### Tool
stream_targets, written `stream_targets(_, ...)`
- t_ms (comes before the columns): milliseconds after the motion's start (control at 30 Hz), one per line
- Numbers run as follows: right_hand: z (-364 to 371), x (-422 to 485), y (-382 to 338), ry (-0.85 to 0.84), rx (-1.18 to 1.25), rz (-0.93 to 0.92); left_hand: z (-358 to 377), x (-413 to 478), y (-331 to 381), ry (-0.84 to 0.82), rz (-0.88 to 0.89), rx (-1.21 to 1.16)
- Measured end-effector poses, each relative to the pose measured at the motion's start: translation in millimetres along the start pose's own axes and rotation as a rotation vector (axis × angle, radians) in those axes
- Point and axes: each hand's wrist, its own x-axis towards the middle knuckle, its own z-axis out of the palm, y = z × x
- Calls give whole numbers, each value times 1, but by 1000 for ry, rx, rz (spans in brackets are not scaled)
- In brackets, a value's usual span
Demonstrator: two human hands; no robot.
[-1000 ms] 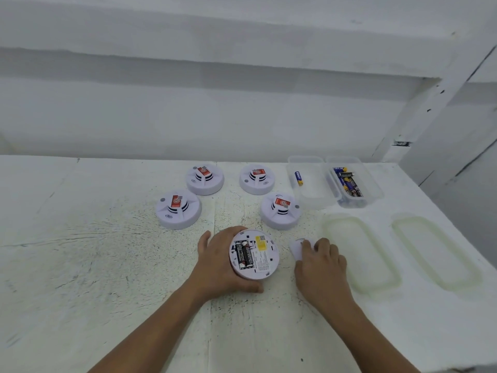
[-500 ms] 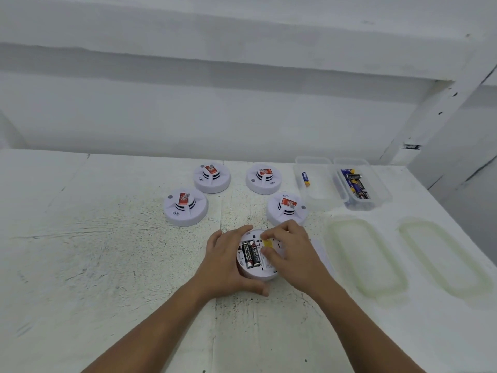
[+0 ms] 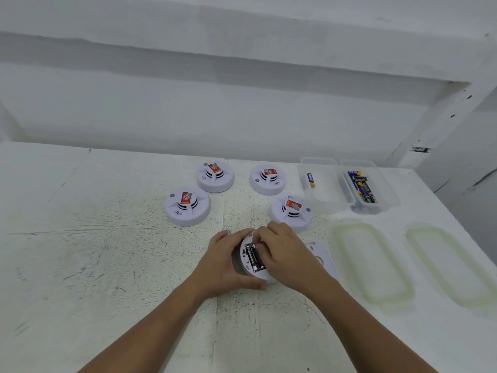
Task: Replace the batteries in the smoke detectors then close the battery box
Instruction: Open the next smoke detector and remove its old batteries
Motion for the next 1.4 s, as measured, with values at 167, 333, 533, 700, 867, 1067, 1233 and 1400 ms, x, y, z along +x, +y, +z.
stream_targets(167,-1,7,6,-54,-5,3,-1,3,3,-11,43,17)
stream_targets(333,-2,10,7,-71,14,-24,1,1,5,0,59,17)
stream_targets(533,-9,8,7,-113,166,57,2,0,5,18,45,17)
stream_targets(700,-24,6,8,-139,457,271,0,0,10,18,-27,11)
stream_targets(867,-61,36,36,-66,1046,605,-1,0,8,-21,-138,66)
stream_targets(1067,-101,90,109,138,807,730,0,0,9,-7,-164,25)
stream_targets(1233,-88,117,155,77,204,802,1,0,8,7,-186,0)
stream_targets(1400,-69,127,168,60,149,883,2,1,10,21,-189,2)
